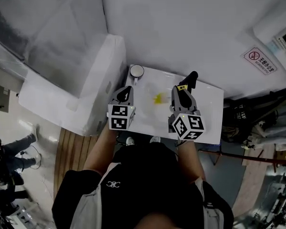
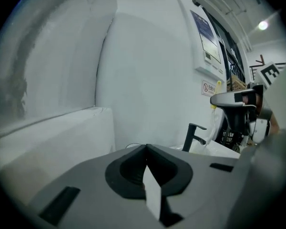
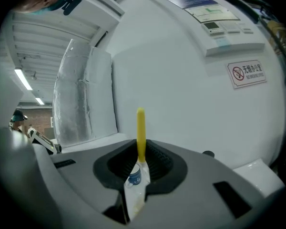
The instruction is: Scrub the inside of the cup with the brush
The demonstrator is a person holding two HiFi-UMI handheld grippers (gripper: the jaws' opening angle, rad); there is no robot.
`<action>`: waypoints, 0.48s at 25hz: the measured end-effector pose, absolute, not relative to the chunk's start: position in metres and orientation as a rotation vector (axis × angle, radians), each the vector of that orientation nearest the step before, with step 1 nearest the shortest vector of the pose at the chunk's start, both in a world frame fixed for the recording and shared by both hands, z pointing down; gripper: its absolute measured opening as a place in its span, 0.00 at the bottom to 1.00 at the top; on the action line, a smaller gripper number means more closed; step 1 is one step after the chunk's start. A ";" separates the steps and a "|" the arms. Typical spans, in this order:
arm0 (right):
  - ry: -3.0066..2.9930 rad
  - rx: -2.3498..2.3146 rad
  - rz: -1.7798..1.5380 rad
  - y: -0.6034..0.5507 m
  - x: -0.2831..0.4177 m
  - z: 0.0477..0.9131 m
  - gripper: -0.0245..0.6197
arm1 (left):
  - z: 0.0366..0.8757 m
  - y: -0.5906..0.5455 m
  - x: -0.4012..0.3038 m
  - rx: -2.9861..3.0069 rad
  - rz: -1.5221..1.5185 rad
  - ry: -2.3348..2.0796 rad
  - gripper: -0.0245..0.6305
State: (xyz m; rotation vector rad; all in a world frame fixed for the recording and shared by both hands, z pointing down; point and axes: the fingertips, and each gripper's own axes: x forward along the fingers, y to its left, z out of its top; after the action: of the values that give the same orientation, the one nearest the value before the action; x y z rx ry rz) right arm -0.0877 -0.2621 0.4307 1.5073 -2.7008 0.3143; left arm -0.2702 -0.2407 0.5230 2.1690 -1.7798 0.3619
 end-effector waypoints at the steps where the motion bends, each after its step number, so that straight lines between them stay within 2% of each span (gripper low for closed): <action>1: -2.692 1.513 0.325 -0.264 -0.088 0.432 0.12 | 0.528 -0.243 -0.272 2.166 0.371 -1.772 0.06; 7: -2.669 1.532 0.342 -0.274 -0.094 0.437 0.12 | 0.558 -0.257 -0.277 2.162 0.400 -1.678 0.06; 9: -2.652 1.523 0.352 -0.276 -0.097 0.444 0.12 | 0.567 -0.258 -0.274 2.172 0.375 -1.621 0.19; 12: -2.634 1.525 0.355 -0.280 -0.099 0.451 0.12 | 0.586 -0.260 -0.269 2.179 0.389 -1.544 0.25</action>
State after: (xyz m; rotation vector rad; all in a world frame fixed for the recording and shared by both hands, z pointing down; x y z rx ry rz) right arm -0.0991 -0.2800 0.4507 1.5248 -2.6337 0.3554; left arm -0.2695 -0.2601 0.5865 2.1795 -1.5442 0.3890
